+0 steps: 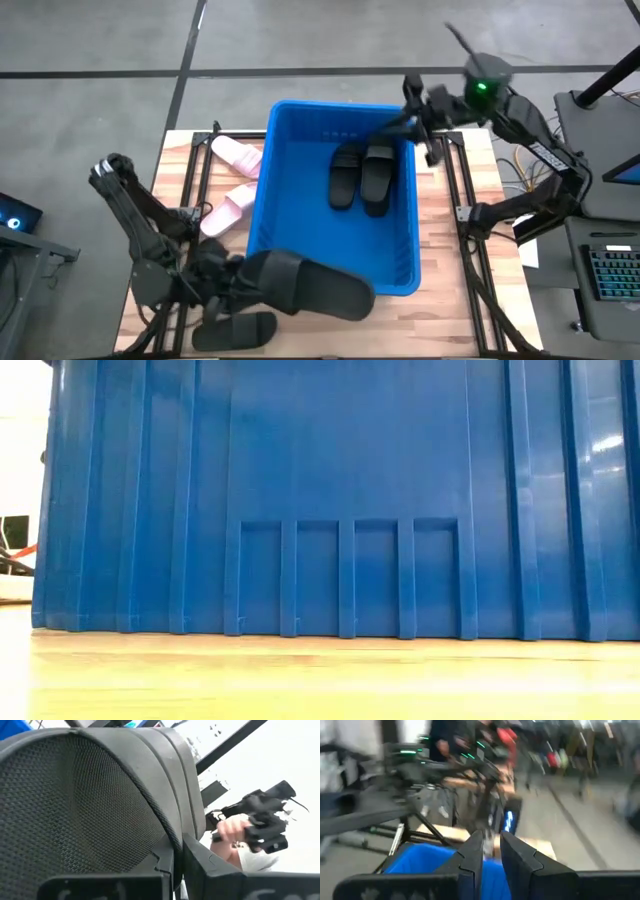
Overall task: Pick and place slides into bin
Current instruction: Put the black slide into the blue bin
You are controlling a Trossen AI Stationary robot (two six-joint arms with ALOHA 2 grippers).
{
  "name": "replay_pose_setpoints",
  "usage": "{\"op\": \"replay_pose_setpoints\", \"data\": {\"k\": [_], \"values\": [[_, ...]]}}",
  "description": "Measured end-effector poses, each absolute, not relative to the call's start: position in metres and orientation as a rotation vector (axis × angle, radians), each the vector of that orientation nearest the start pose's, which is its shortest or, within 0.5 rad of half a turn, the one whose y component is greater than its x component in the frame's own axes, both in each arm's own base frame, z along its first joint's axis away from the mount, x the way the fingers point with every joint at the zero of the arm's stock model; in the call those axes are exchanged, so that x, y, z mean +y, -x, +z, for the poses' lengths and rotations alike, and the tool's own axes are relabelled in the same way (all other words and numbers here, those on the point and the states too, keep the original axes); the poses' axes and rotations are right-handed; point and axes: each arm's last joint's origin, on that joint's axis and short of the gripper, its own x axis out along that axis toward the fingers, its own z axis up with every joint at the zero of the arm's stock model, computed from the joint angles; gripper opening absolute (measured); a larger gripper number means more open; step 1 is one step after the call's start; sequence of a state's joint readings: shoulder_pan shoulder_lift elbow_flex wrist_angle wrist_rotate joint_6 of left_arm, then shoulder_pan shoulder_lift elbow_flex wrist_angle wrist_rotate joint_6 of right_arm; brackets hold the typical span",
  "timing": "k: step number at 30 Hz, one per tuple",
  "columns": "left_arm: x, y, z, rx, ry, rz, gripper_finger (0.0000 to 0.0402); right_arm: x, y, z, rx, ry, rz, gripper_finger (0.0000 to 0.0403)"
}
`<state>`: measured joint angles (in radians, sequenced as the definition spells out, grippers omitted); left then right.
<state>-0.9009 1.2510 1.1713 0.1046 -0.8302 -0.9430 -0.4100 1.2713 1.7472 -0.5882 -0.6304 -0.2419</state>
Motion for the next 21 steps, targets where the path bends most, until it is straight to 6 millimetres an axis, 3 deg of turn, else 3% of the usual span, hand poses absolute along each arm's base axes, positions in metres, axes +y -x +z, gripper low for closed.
{"op": "replay_pose_setpoints", "data": {"k": [5, 10, 14, 21], "values": [[-0.184, -0.172, 0.399, 0.099, 0.957, -0.072, 0.0002, -0.024, -0.213, 0.530, -0.052, 0.553, 0.339, 0.0083], [-0.171, -0.162, 0.409, 0.089, 0.976, -0.091, 0.0002, 0.013, -0.218, 0.534, -0.066, 0.832, 0.238, 0.0135], [-0.164, -0.161, 0.413, 0.060, 1.033, -0.061, 0.0002, 0.033, -0.231, 0.530, -0.028, 0.938, 0.195, 0.0157], [-0.156, -0.170, 0.411, 0.020, 1.180, 0.017, 0.0001, 0.055, -0.265, 0.518, 0.009, 1.038, 0.250, 0.0160]]}}
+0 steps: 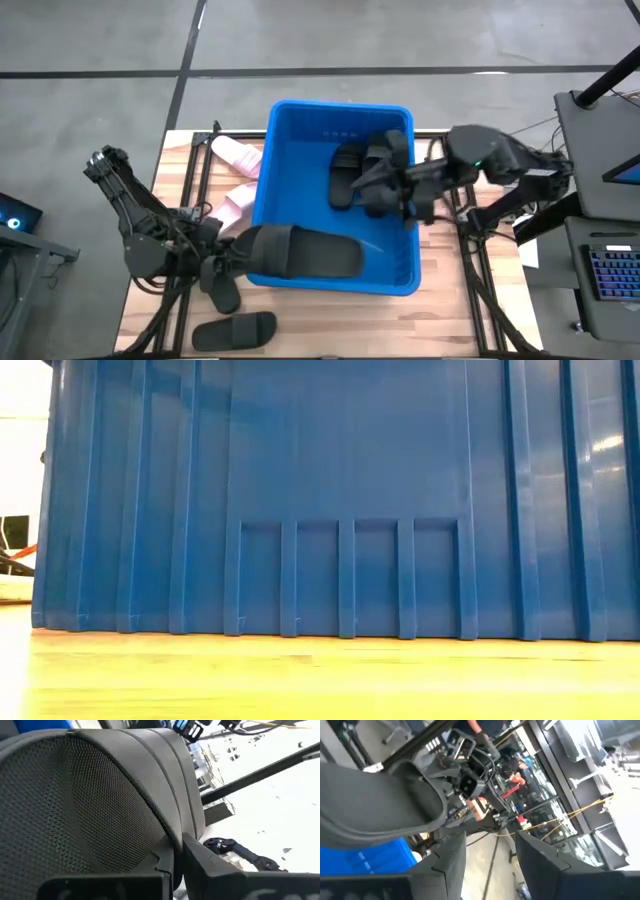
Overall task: Pick and place slides into bin
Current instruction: Put the black slide into the blue bin
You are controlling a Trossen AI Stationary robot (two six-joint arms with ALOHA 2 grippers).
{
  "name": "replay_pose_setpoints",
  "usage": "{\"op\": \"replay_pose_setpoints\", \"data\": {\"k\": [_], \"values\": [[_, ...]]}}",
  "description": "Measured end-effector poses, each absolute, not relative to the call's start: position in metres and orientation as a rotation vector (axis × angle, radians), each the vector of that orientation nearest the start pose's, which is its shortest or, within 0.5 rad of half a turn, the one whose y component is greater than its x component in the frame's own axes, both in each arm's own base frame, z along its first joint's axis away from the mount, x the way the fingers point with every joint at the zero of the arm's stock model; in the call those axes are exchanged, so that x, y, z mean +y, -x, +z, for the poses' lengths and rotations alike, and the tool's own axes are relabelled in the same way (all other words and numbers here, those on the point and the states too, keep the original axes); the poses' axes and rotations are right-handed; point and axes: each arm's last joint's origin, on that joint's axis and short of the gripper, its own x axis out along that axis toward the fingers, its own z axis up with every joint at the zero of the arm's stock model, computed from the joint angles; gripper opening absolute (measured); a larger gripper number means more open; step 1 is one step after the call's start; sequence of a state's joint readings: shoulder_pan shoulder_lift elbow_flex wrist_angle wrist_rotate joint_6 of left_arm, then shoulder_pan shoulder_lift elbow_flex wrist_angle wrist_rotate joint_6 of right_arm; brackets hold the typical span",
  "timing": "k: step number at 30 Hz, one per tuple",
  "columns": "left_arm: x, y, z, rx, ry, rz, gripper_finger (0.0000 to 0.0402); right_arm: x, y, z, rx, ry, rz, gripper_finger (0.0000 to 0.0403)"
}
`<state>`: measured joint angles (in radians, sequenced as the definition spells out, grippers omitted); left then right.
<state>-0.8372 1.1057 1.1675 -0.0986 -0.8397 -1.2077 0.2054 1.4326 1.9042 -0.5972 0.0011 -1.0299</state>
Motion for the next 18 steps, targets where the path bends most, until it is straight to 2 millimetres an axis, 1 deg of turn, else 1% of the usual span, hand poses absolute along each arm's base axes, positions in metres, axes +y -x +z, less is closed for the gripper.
{"op": "replay_pose_setpoints", "data": {"k": [4, 11, 15, 18], "values": [[-0.157, -0.171, 0.411, 0.049, 1.222, -0.022, 0.0001, 0.063, -0.287, 0.509, 0.055, 1.124, 0.264, 0.0155], [-0.156, -0.171, 0.411, 0.047, 1.253, -0.019, 0.0001, 0.083, -0.319, 0.497, 0.089, 1.180, 0.343, 0.0145], [-0.154, -0.173, 0.408, 0.045, 1.326, 0.015, 0.0001, 0.096, -0.334, 0.494, 0.083, 1.220, 0.381, 0.0138], [-0.153, -0.174, 0.404, 0.037, 1.351, 0.046, 0.0001, 0.101, -0.342, 0.493, 0.092, 1.242, 0.400, 0.0133]]}}
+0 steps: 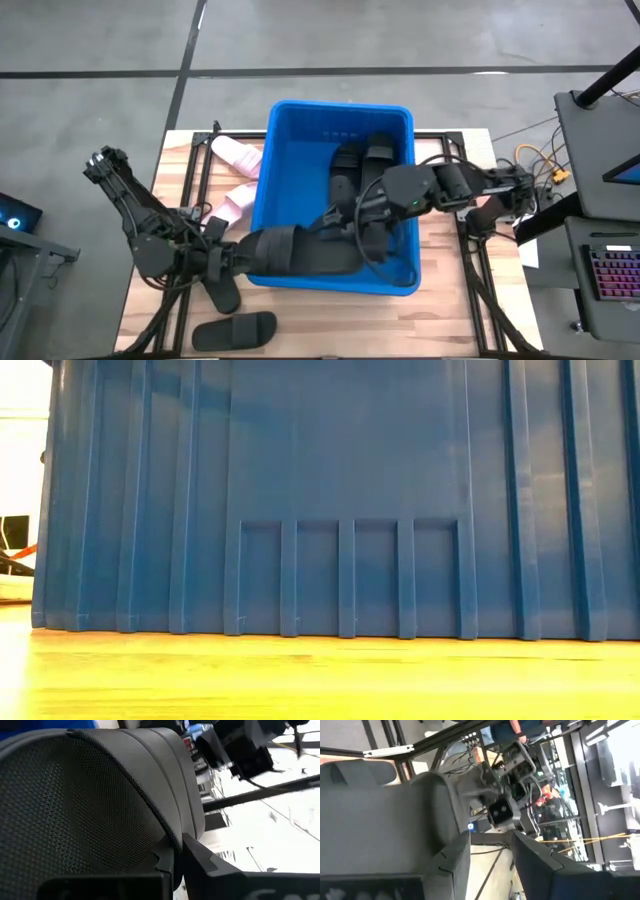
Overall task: Pick and place slides into bin
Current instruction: Put the black slide into the blue bin
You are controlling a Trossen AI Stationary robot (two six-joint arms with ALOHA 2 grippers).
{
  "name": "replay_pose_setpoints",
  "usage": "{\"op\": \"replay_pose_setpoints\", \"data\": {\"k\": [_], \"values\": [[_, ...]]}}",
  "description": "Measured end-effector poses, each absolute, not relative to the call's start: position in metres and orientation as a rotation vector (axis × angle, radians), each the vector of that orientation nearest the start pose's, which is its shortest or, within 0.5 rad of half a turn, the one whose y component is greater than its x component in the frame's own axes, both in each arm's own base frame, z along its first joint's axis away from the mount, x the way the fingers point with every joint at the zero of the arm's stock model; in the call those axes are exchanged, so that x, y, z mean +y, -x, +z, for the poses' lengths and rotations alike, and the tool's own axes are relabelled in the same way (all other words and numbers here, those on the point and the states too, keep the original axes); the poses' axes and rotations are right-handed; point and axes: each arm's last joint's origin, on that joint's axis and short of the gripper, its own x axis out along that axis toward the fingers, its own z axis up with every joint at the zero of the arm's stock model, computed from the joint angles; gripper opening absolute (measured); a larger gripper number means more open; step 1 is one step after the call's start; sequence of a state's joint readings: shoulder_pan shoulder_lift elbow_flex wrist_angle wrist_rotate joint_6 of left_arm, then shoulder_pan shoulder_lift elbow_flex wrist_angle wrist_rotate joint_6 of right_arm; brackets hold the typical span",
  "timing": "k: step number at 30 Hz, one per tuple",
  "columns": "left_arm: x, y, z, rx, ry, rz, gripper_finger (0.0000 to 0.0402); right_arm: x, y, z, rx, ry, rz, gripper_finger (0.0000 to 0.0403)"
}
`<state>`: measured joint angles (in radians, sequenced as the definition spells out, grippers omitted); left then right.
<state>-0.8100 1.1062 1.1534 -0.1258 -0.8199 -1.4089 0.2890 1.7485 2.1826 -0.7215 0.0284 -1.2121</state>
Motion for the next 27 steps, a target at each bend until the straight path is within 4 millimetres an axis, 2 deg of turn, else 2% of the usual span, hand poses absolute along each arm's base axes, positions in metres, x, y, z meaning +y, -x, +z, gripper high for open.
{"op": "replay_pose_setpoints", "data": {"k": [5, 15, 24, 27], "values": [[-0.150, -0.177, 0.404, 0.028, 1.384, 0.054, 0.0001, 0.103, -0.351, 0.489, 0.164, 1.246, 0.446, 0.0125], [-0.143, -0.184, 0.402, 0.017, 1.391, 0.095, 0.0001, 0.105, -0.358, 0.482, 0.255, 1.176, 0.482, 0.0123], [-0.145, -0.196, 0.394, 0.024, 1.390, 0.137, 0.0001, 0.107, -0.365, 0.465, 0.347, 1.171, 0.532, 0.0123], [-0.146, -0.198, 0.388, 0.054, 1.377, 0.167, 0.0001, 0.105, -0.366, 0.462, 0.403, 1.209, 0.490, 0.0123]]}}
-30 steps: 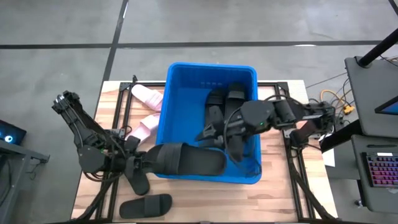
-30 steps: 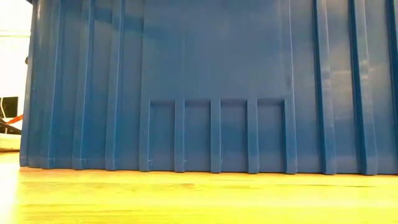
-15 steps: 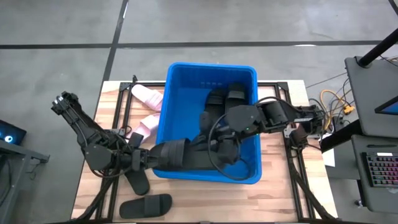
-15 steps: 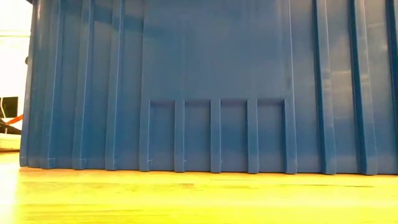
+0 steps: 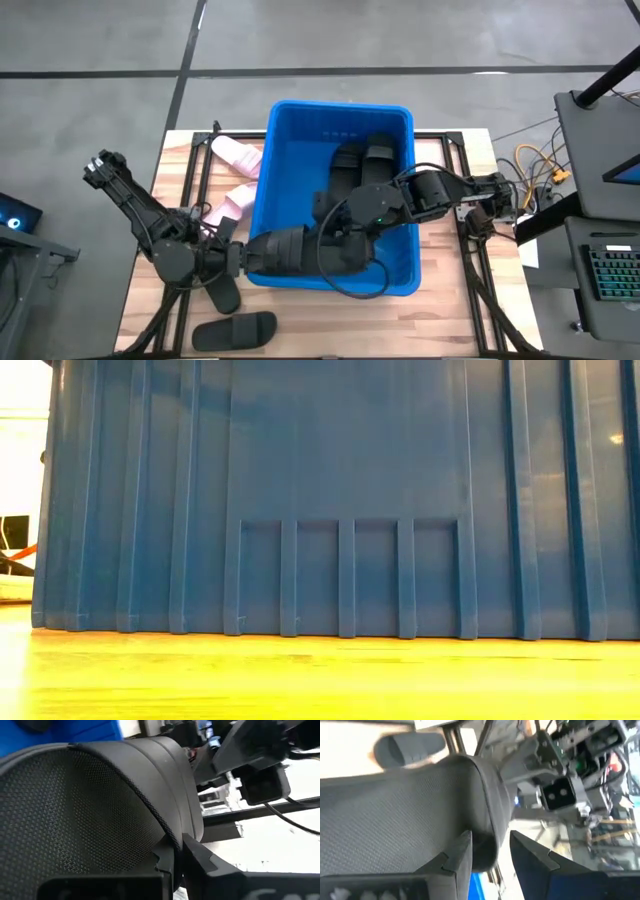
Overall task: Pick and place slides into bin
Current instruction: Put the black slide into the blue bin
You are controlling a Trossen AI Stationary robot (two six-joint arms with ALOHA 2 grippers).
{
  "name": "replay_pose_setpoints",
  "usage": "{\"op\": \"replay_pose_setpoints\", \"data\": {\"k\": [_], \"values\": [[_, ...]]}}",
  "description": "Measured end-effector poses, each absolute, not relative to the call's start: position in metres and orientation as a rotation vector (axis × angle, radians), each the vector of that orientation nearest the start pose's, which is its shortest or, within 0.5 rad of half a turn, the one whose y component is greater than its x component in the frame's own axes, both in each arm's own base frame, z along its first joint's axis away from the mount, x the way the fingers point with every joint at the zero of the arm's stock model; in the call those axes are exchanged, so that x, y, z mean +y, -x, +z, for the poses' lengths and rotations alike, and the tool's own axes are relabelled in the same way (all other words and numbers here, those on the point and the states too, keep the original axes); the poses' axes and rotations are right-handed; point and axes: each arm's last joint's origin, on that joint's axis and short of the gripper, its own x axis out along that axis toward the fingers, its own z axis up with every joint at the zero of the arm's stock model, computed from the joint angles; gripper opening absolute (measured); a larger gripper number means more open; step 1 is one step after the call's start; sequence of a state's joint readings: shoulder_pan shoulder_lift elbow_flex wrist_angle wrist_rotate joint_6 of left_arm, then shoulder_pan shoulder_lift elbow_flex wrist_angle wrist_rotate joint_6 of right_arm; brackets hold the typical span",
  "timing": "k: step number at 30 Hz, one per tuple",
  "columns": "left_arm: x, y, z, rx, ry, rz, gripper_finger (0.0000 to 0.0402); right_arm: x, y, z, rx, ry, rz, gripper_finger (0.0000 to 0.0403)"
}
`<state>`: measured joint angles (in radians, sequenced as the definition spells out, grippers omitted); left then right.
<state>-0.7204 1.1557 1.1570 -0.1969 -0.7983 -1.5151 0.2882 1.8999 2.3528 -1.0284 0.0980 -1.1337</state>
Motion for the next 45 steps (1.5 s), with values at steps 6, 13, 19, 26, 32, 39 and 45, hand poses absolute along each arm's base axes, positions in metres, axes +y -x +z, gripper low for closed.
{"op": "replay_pose_setpoints", "data": {"k": [6, 13, 19, 26, 32, 39, 45], "values": [[-0.143, -0.198, 0.381, 0.079, 1.362, 0.238, 0.0001, 0.103, -0.364, 0.467, 0.403, 1.176, 0.429, 0.0123], [-0.142, -0.198, 0.382, 0.083, 1.367, 0.229, 0.0001, 0.103, -0.363, 0.458, 0.479, 1.164, 0.470, 0.0123], [-0.140, -0.201, 0.383, 0.081, 1.379, 0.223, 0.0001, 0.105, -0.369, 0.458, 0.440, 1.160, 0.446, 0.0123], [-0.140, -0.202, 0.385, 0.093, 1.385, 0.185, 0.0001, 0.109, -0.382, 0.442, 0.482, 1.200, 0.485, 0.0123], [-0.142, -0.207, 0.385, 0.103, 1.381, 0.157, 0.0001, 0.113, -0.397, 0.436, 0.440, 1.200, 0.461, 0.0123], [-0.142, -0.207, 0.387, 0.100, 1.372, 0.137, 0.0001, 0.113, -0.402, 0.433, 0.463, 1.262, 0.397, 0.0092], [-0.141, -0.206, 0.388, 0.097, 1.357, 0.131, 0.0001, 0.111, -0.400, 0.435, 0.463, 1.265, 0.383, 0.0017]]}}
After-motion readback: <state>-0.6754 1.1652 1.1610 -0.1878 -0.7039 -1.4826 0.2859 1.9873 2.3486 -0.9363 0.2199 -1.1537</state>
